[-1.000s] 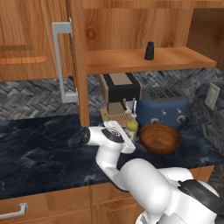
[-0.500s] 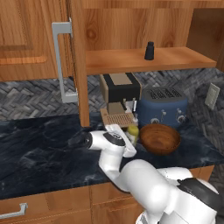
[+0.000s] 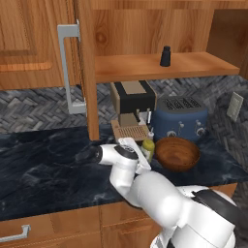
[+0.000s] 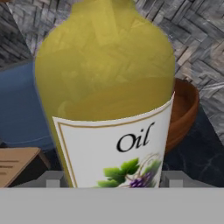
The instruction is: Retrieve the bottle and the shaker from the cabinet and place them next to the mixing bowl on the counter. Then add garlic from the fridge to the mixing bowl.
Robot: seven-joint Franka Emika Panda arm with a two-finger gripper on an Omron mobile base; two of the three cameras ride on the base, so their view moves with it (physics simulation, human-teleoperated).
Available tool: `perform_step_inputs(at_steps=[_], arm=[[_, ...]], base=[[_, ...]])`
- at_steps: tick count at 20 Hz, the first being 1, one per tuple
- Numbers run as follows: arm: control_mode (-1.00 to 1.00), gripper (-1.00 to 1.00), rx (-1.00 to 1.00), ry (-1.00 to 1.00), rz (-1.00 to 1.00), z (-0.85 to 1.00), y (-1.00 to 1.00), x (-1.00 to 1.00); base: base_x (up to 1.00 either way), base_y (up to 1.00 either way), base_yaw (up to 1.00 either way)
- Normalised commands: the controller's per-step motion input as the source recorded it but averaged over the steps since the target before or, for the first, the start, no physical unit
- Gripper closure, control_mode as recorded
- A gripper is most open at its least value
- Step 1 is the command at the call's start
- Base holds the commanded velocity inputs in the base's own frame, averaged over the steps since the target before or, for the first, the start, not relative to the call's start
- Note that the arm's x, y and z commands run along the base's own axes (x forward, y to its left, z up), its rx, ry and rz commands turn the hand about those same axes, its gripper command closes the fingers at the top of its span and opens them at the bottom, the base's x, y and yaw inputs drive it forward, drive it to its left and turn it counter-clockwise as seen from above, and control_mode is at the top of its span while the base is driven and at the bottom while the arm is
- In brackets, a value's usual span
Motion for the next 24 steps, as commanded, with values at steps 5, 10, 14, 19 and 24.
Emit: perform_step_inputs(at_steps=[5, 10, 14, 19, 24], arm=[[-1.0, 1.0, 0.0, 0.0, -0.06, -0.2, 0.0, 0.17], [-1.0, 1.0, 0.0, 0.0, 0.0, -0.21, 0.0, 0.01], [-1.0, 1.0, 0.0, 0.0, 0.0, -0.31, 0.0, 0.0], [-1.0, 1.0, 0.0, 0.0, 0.0, -0.24, 0.0, 0.0], [-1.0, 1.0, 0.0, 0.0, 0.0, -0.13, 0.0, 0.0]], base=[[0.0, 0.0, 0.0], [0.0, 0.0, 0.0], [0.0, 0.0, 0.0], [0.0, 0.0, 0.0], [0.0, 0.0, 0.0]])
